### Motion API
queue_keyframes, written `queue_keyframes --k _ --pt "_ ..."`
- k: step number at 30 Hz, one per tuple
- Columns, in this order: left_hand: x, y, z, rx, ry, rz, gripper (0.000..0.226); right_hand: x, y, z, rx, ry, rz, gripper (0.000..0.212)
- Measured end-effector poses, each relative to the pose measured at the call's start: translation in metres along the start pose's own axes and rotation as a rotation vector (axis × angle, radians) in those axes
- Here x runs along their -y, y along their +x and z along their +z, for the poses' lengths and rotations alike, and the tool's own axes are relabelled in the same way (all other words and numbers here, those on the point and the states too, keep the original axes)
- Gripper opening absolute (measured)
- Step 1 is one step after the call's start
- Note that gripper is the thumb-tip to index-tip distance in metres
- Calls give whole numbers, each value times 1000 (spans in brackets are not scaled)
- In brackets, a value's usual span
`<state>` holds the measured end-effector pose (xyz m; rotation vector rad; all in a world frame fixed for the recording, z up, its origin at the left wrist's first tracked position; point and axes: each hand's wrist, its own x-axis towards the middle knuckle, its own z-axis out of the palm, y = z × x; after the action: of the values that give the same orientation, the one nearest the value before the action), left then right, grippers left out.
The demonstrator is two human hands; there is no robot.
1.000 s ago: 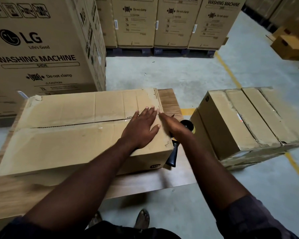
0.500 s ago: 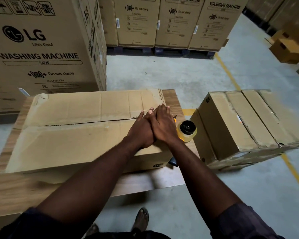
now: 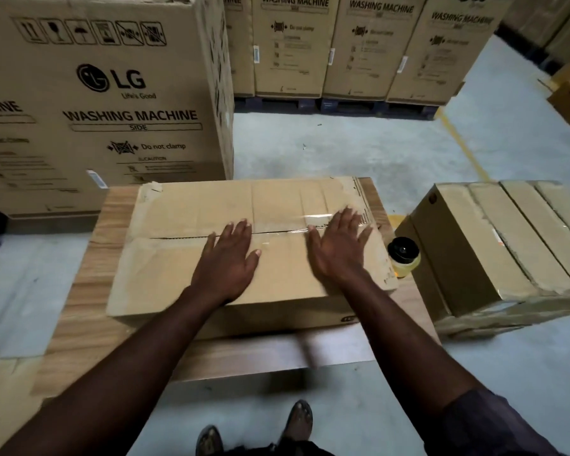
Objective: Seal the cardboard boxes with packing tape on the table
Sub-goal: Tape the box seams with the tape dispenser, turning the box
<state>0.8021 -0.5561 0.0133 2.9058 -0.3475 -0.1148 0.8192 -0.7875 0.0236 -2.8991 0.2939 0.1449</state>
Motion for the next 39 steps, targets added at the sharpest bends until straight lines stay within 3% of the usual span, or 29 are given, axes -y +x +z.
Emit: queue_keyframes --k 4,9,16,21,23,27,29,34,36,39 --pt "-9 3 -4 50 -13 96 63 80 -34 20 88 124 -362 66" --pt "30 -3 -10 35 -69 180 60 78 -36 25 71 140 -374 66" --pt "129 -37 -31 -22 -44 103 68 32 -22 7 -1 117 -150 59" --pt "128 -46 -35 -22 19 32 73 95 -34 23 41 57 74 83" --pt "118 -45 -33 0 23 23 77 139 -45 31 65 92 -12 85" --pt "133 -48 -34 -16 -23 85 77 197 -70 52 82 85 -381 75" --pt "146 -50 -36 -56 -45 60 76 201 -74 55 83 101 -418 79" --pt "179 -54 -37 -27 -306 -96 81 190 -71 53 41 132 -346 76" --pt "186 -57 -38 -64 -532 -126 91 191 -70 51 24 146 -251 77" --pt "186 -60 -34 -120 -690 -173 112 204 -72 51 12 132 -172 80"
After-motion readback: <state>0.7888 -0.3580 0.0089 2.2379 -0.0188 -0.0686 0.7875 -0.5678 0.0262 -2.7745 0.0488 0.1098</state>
